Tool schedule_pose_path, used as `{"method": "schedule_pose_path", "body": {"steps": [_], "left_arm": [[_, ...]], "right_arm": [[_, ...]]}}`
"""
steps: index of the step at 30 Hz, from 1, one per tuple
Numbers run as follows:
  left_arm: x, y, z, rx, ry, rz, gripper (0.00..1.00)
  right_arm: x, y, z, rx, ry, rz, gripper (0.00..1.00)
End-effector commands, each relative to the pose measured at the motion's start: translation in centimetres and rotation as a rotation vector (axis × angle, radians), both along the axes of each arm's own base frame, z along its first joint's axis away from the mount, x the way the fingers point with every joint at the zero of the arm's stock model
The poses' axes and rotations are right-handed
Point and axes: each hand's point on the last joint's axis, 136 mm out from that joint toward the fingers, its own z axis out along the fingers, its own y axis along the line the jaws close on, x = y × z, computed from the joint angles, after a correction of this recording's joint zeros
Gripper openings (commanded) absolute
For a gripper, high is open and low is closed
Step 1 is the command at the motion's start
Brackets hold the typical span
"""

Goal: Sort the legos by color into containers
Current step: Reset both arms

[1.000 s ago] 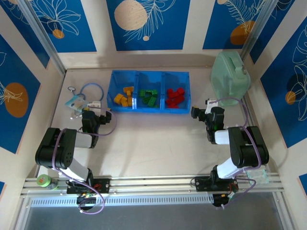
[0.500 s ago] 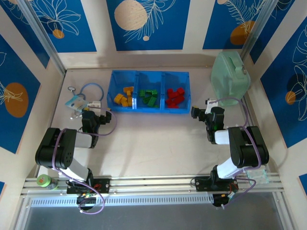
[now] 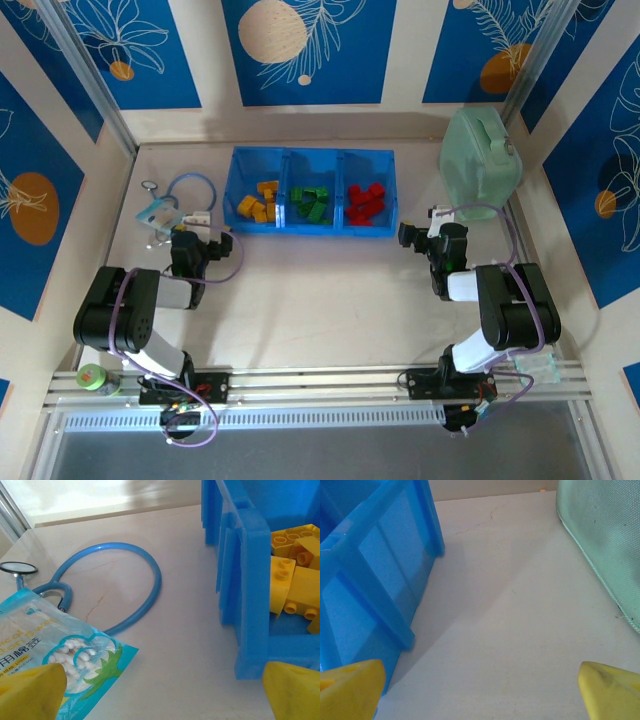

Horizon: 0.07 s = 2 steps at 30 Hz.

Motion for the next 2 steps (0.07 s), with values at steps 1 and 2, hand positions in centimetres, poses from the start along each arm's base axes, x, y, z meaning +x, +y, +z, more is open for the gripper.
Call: {"method": "schedule_pose_path", "body": {"steps": [1, 2], "left_arm": [[0.29, -0.05, 0.32, -0.017, -0.011, -0.009, 1.0], [0.3, -0.1, 0.32, -0.017, -0.011, -0.01, 1.0]], "right_arm": [[0.66, 0.59, 1.14, 0.021, -0.026, 0.044, 0.99], [0.65, 0.64, 1.21, 0.023, -0.027, 0.049, 0.99]]}}
